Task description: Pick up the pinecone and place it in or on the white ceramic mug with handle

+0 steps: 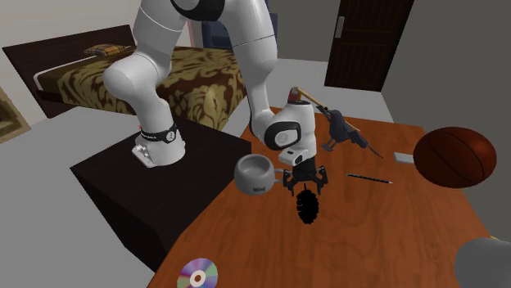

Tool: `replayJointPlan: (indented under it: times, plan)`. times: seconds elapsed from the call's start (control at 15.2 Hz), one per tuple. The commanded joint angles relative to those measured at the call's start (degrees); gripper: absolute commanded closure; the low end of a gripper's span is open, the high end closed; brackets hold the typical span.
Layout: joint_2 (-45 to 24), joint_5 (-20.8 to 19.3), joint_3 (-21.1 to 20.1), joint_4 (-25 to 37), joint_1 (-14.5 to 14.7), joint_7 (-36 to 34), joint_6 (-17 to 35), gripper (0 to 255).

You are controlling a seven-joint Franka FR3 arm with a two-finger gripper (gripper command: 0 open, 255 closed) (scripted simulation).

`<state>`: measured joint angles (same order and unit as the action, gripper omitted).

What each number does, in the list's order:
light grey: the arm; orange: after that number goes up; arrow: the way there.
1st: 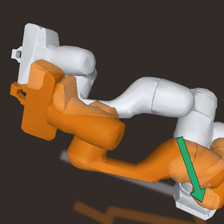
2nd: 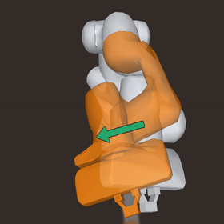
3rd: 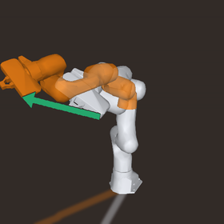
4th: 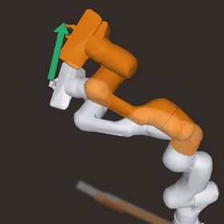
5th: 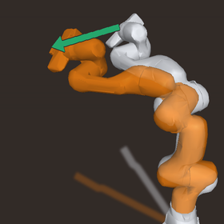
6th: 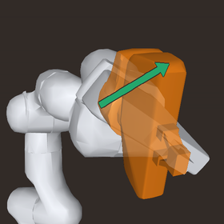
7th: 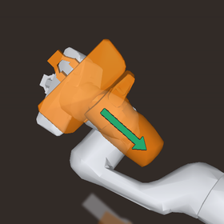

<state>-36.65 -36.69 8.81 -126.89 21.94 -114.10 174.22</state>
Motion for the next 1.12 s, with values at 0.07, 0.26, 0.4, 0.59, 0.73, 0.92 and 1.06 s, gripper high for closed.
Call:
replayJointPlan:
  times: [0.07,0.26,0.4,0.59,0.73,0.92,1.06]
  plan:
    - [-0.81,-0.13,0.37,0.36,0.29,-0.28,0.52,0]
    - [-0.81,-0.13,0.37,0.36,0.29,-0.28,0.52,0]
    - [-0.79,-0.13,0.36,0.36,0.28,-0.27,0.51,0]
    - [-0.8,-0.13,0.36,0.36,0.29,-0.28,0.51,255]
    - [-0.77,-0.16,0.42,0.28,0.35,-0.33,0.56,255]
    - [-0.73,-0.16,0.42,0.25,0.35,-0.33,0.55,255]
    - [-0.81,-0.14,0.37,0.36,0.29,-0.28,0.52,255]
